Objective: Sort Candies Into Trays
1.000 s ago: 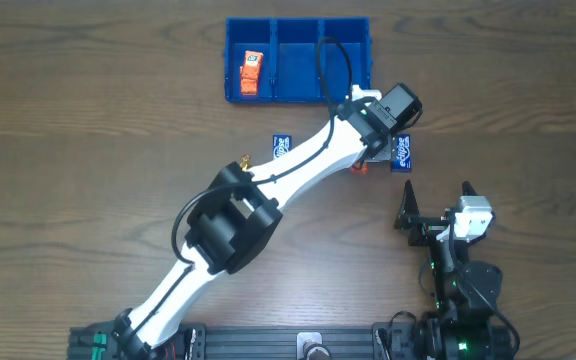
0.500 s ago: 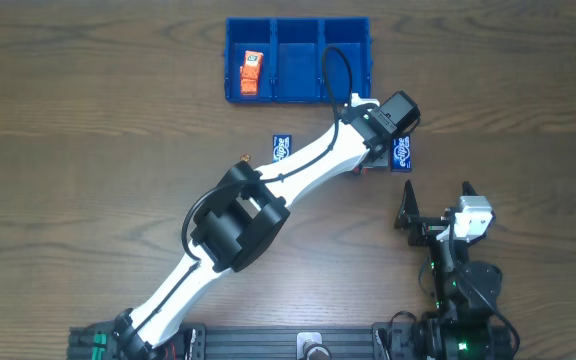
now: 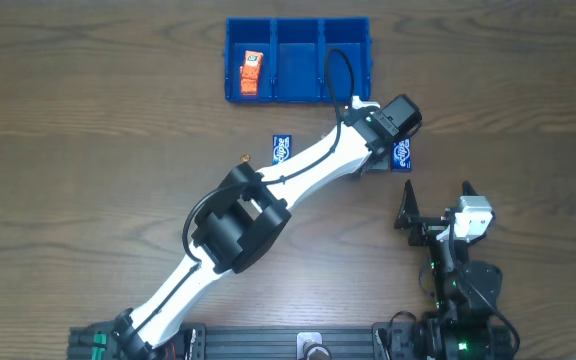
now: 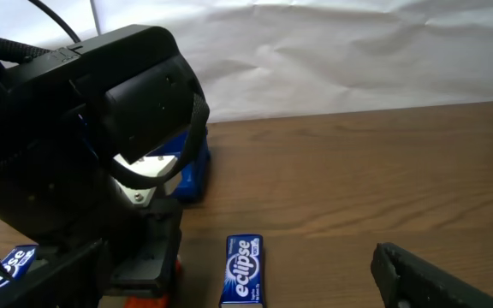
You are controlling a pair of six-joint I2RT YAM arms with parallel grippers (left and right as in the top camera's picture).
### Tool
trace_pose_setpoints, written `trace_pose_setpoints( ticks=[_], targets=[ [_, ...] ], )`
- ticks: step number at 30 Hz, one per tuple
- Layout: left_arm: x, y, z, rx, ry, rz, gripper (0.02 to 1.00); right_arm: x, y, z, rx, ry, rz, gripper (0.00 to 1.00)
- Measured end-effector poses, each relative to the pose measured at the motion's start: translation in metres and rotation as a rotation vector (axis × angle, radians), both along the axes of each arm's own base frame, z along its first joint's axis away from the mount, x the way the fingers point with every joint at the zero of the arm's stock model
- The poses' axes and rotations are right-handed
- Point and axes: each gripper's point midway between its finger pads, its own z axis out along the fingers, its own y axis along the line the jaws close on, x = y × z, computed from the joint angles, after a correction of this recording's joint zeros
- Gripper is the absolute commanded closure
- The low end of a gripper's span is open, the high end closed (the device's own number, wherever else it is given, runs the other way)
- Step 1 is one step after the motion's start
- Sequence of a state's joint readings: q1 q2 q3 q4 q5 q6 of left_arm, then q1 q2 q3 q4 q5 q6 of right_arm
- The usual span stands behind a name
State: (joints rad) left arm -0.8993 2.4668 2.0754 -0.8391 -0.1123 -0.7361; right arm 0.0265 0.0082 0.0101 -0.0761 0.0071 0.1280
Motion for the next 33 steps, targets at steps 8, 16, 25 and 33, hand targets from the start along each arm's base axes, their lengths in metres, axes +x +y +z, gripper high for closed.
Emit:
trace_pose_setpoints(
  ticks=[8,16,25,33],
  targets=[
    [0.001,0.004,0.001,0.023,-0.009,0.002,0.735,0.000,0.000,0.000,0.000,0.000,0.000,0.001],
    [0.033,0.023,0.061,0.003,-0.122,0.008,0.746,0.000,0.000,0.000,0.000,0.000,0.000,0.001],
    [0.110,0.160,0.262,-0.100,-0.458,0.185,0.766,0.000,0.000,0.000,0.000,0.000,0.000,0.001],
    [0.153,0.221,0.223,-0.048,-0.389,0.209,0.761,0.000,0.000,0.000,0.000,0.000,0.000,0.001]
  ],
)
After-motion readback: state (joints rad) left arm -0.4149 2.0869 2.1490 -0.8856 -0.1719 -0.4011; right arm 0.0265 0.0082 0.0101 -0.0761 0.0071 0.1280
